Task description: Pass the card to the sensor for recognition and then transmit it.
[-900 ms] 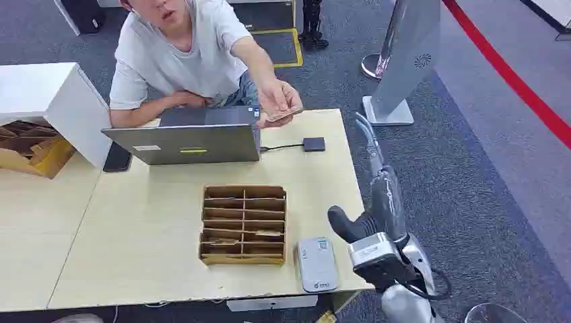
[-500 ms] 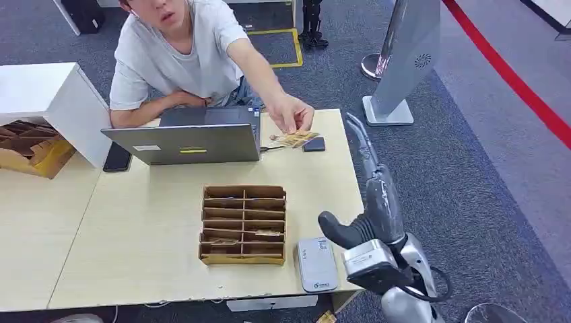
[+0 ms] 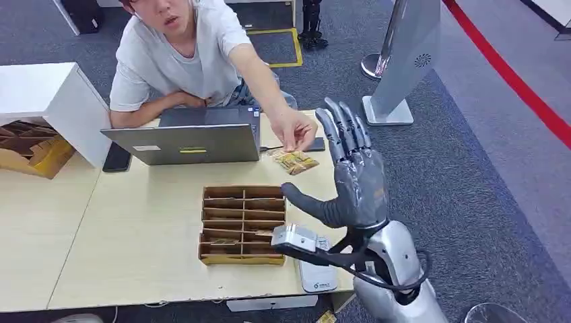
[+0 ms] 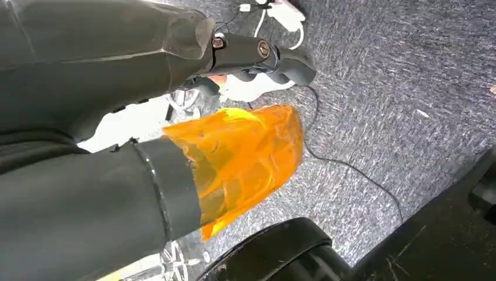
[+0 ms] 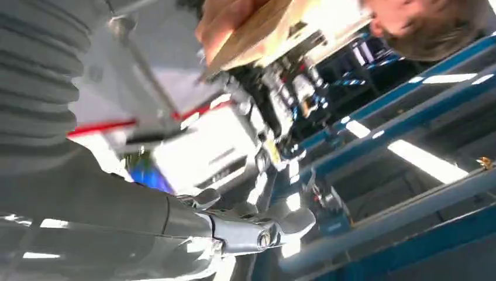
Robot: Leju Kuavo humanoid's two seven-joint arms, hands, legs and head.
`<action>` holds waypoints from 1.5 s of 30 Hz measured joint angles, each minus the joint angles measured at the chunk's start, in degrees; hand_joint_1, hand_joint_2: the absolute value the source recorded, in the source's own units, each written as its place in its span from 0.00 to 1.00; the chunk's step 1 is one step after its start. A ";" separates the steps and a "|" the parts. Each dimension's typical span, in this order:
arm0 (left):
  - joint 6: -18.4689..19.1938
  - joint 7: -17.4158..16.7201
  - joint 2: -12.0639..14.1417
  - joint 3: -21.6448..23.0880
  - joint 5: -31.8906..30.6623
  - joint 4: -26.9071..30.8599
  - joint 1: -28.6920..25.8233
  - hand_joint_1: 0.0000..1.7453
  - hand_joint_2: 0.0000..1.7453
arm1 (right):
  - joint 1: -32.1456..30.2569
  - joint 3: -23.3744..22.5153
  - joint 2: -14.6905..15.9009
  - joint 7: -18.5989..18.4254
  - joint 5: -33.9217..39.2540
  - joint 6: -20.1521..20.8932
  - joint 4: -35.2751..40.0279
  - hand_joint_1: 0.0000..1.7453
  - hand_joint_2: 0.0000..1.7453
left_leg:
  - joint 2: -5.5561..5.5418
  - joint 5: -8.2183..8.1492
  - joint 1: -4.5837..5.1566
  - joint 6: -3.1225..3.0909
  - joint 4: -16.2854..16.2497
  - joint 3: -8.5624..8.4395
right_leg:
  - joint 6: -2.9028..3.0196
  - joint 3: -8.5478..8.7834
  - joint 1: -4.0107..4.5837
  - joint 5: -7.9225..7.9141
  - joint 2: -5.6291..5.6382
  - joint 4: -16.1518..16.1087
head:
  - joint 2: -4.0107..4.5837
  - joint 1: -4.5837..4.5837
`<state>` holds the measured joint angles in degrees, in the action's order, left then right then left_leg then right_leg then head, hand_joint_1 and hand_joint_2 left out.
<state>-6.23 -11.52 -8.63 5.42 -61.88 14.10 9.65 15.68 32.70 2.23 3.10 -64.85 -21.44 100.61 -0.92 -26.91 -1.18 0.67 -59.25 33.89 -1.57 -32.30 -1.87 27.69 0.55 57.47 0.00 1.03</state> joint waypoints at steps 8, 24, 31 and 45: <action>-0.02 -0.15 -0.15 -0.37 -0.42 0.00 0.05 0.00 0.00 | 2.42 1.97 1.27 -4.66 -10.56 -2.03 -3.24 0.00 1.00 | 0.00 0.00 0.00 0.00 0.00 0.01 | 0.00 0.00 0.00 0.00 0.00 0.00 | 0.00 0.02; -0.02 -0.17 -0.42 -1.33 -0.85 0.00 0.05 0.00 0.00 | 3.48 3.30 2.78 -6.27 -14.44 -2.73 -7.39 0.00 1.00 | -0.01 0.00 0.00 0.00 0.00 0.01 | 0.00 0.00 0.00 0.00 0.00 0.00 | 0.00 0.02; -0.24 -0.17 -0.42 -1.42 -0.72 0.00 0.04 0.00 0.00 | 3.41 3.47 3.41 -6.27 -14.53 -3.01 -7.67 0.00 1.00 | 0.00 0.00 0.00 0.00 0.00 0.00 | 0.00 0.00 0.00 0.00 0.00 0.00 | 0.00 0.02; -0.46 -0.15 -0.42 -2.21 -0.70 0.00 0.01 0.00 0.00 | 2.90 3.47 4.68 -6.29 -14.51 -3.56 -7.67 0.00 1.00 | 0.00 0.00 0.00 0.00 0.00 0.00 | 0.00 -0.01 0.00 0.00 0.00 0.00 | 0.00 0.02</action>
<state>-6.69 -11.67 -9.05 3.21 -62.58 14.10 9.67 18.58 36.17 6.91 -3.19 -79.36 -25.00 92.94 -0.92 -26.91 -1.18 0.67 -59.25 33.89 -1.57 -32.31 -1.87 27.69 0.55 57.47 0.00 1.05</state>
